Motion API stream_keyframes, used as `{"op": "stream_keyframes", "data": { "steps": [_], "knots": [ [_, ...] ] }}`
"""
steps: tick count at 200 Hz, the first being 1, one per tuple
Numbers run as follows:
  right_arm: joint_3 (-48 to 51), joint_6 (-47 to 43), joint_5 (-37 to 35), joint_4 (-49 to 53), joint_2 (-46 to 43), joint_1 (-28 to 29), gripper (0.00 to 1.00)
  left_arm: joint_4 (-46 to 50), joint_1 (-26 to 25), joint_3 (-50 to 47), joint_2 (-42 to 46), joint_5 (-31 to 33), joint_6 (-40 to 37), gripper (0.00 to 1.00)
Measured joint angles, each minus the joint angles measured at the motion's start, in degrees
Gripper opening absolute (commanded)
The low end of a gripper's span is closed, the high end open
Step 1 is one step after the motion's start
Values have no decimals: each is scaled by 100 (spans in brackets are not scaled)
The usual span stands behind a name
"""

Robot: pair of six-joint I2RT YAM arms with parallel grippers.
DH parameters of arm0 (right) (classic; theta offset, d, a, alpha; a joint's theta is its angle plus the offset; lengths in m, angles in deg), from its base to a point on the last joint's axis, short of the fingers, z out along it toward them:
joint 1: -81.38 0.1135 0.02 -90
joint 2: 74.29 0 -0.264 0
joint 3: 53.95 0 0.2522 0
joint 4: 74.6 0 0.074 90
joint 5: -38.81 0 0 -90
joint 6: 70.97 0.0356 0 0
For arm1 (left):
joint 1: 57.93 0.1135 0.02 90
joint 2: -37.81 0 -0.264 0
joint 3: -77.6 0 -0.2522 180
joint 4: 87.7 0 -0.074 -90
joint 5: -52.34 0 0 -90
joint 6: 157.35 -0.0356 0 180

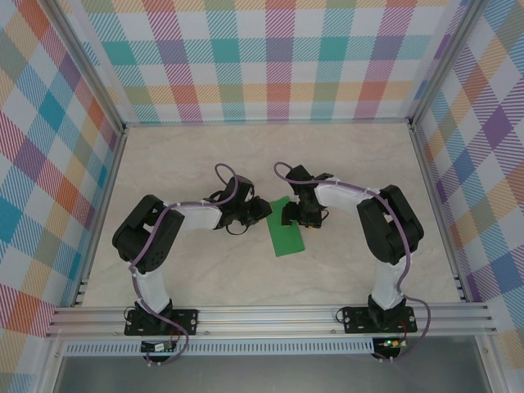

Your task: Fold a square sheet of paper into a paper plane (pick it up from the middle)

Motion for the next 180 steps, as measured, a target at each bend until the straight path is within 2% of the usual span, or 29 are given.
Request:
{"op": "stream_keyframes", "data": {
  "steps": [180],
  "knots": [
    [-120,-61,-44,136,101,37,73,0,-9,114,-101,-33,-13,17]
  ]
}}
